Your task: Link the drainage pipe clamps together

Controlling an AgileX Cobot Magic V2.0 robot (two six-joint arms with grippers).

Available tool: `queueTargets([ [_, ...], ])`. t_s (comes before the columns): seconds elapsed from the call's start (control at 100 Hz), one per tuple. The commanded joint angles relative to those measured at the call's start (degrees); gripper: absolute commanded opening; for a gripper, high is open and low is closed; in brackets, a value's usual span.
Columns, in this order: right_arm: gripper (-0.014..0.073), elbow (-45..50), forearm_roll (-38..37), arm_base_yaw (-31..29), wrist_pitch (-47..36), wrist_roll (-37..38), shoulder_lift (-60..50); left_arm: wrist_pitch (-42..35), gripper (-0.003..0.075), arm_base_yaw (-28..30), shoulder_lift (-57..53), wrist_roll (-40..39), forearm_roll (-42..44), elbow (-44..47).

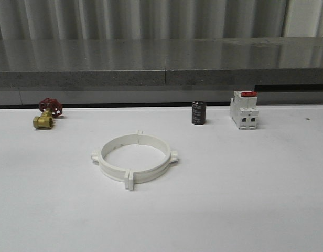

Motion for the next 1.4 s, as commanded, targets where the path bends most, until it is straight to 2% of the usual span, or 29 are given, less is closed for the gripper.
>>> queueTargets([
  [0.0, -0.0067, -1.52, -0.58, -0.21, -3.07, -0.65, 0.12, -3.66, -0.0021, 0.26, 0.18, -0.04, -0.81, -1.4],
  [0.19, -0.0067, -1.04, -1.8, -0.21, -5.69, -0.65, -0.29, -3.66, -0.0021, 0.26, 0.18, -0.04, -0.81, -1.4],
  [0.31, -0.0067, 2.1, -1.2, -0.21, -14.5, -0.65, -3.36, -3.66, -0.0021, 0.26, 0.18, -0.04, -0.81, -1.4],
  [0.5, -0.0067, 13.53, 2.4, -0.21, -27.03, -0.65, -11.86, -3.66, -0.0021, 0.26, 0.18, -0.04, -0.81, -1.4],
  [0.69, -0.0067, 24.73, 4.77, -0.21, -32.55, -1.37, -21.31, -3.66, -0.0021, 0.26, 0.18, -0.04, -0.81, -1.4],
  [0.76, -0.0067, 27.94, 6.74, -0.21, -34.3, -4.39, -24.88, -3.66, -0.0021, 0.26, 0.18, -0.04, -0.81, -1.4],
  [0.89, -0.0067, 32.22, 13.12, -0.21, -37.02, -14.62, -30.43, -3.66, -0.0021, 0.26, 0.18, -0.04, -0.81, -1.4],
  [1.149, -0.0067, 36.61, 12.5, -0.21, -43.42, -15.91, -30.66, -3.88, -0.0021, 0.26, 0.18, -0.04, -0.81, -1.4],
  [1.389, -0.0067, 42.0, 11.96, -0.21, -54.53, -15.72, -30.66, -3.88, -0.0021, 0.26, 0.18, -0.04, -0.81, -1.4],
])
